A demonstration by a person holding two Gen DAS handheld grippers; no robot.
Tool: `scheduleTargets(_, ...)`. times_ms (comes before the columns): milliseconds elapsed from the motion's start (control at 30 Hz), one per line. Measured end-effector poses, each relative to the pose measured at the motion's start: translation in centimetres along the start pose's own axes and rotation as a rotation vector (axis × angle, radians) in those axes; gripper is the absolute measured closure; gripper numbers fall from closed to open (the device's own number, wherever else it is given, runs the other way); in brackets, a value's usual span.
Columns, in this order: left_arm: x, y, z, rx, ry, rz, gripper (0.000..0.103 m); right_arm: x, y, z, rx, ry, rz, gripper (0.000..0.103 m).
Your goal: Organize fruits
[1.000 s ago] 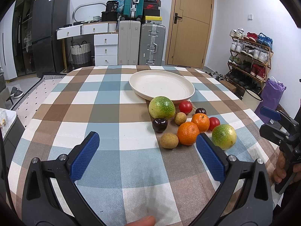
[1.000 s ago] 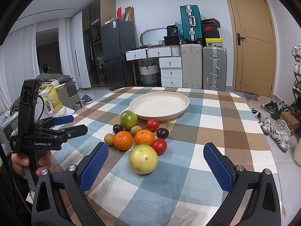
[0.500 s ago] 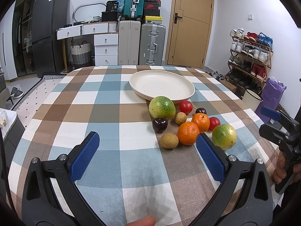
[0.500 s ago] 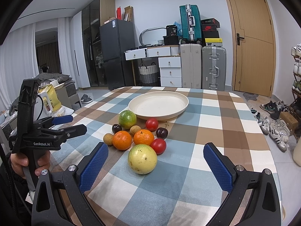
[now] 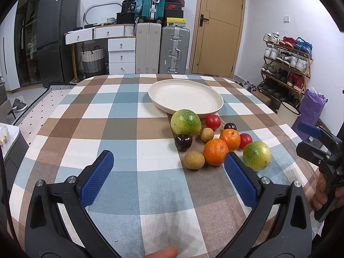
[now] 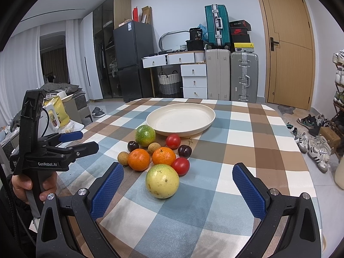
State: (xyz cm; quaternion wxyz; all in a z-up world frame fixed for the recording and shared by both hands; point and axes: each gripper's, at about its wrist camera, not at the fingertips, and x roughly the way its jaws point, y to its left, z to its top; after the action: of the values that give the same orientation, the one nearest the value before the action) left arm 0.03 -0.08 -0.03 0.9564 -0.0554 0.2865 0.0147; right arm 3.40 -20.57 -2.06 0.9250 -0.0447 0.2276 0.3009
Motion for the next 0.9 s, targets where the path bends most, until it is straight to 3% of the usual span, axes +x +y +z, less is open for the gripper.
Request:
scheduleTargets(467,0.1,0.2,0.0,-0.001,0.005,0.009,0.001,0.1,-0.5,-0.4,0.006,0.011,-0.015,0.0)
scheduleTargets(900,0.8,0.7,0.3,-0.004,0.042,-0.021,0.001,1.7,-1.3,0.1,0.036,0.098,-0.027,0.0)
